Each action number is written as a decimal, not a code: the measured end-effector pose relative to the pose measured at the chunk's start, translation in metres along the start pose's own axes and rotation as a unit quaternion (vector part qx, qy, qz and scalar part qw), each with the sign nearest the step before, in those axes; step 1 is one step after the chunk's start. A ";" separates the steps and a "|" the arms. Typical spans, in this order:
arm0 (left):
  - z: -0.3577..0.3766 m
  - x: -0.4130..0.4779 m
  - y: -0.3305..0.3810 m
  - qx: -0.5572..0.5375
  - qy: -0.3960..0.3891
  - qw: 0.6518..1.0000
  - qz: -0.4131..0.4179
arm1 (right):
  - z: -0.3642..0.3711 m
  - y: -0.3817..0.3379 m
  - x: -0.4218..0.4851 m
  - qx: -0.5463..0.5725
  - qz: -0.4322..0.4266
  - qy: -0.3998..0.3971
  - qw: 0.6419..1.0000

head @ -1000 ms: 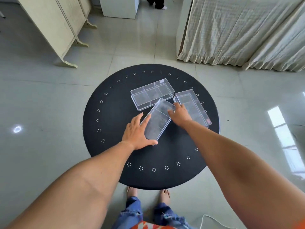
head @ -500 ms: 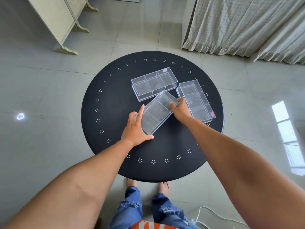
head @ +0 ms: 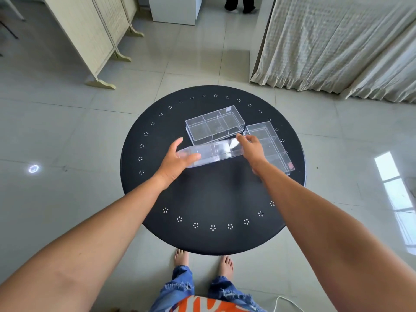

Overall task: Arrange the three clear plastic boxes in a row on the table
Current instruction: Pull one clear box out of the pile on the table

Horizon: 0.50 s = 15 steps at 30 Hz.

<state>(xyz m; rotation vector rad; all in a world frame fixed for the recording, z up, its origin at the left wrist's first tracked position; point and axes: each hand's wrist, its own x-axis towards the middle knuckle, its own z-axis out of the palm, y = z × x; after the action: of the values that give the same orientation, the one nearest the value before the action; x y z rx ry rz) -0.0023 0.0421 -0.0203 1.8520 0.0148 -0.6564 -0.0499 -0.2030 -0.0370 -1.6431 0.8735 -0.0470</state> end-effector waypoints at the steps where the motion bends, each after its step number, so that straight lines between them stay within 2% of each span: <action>1: -0.003 0.000 0.003 -0.023 -0.009 0.999 -0.029 | 0.000 -0.001 -0.001 0.012 -0.003 0.000 1.000; 5: -0.016 0.008 0.008 -0.105 -0.085 0.976 -0.170 | -0.001 -0.004 -0.008 0.032 -0.005 -0.035 0.999; 8: -0.026 0.016 0.004 -0.124 -0.124 0.954 -0.243 | -0.005 0.004 -0.009 -0.005 0.015 -0.074 0.997; 12: -0.030 0.024 -0.003 -0.153 -0.130 0.930 -0.309 | -0.012 0.018 -0.013 -0.040 0.044 -0.113 0.992; 15: -0.026 0.030 -0.008 -0.157 -0.101 0.928 -0.322 | -0.012 0.026 -0.017 -0.041 0.035 -0.103 0.993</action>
<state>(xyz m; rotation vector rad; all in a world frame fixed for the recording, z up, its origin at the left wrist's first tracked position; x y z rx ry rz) 0.0317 0.0593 -0.0344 1.4453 0.5819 -1.2197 -0.0808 -0.2038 -0.0494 -1.6583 0.7829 0.2067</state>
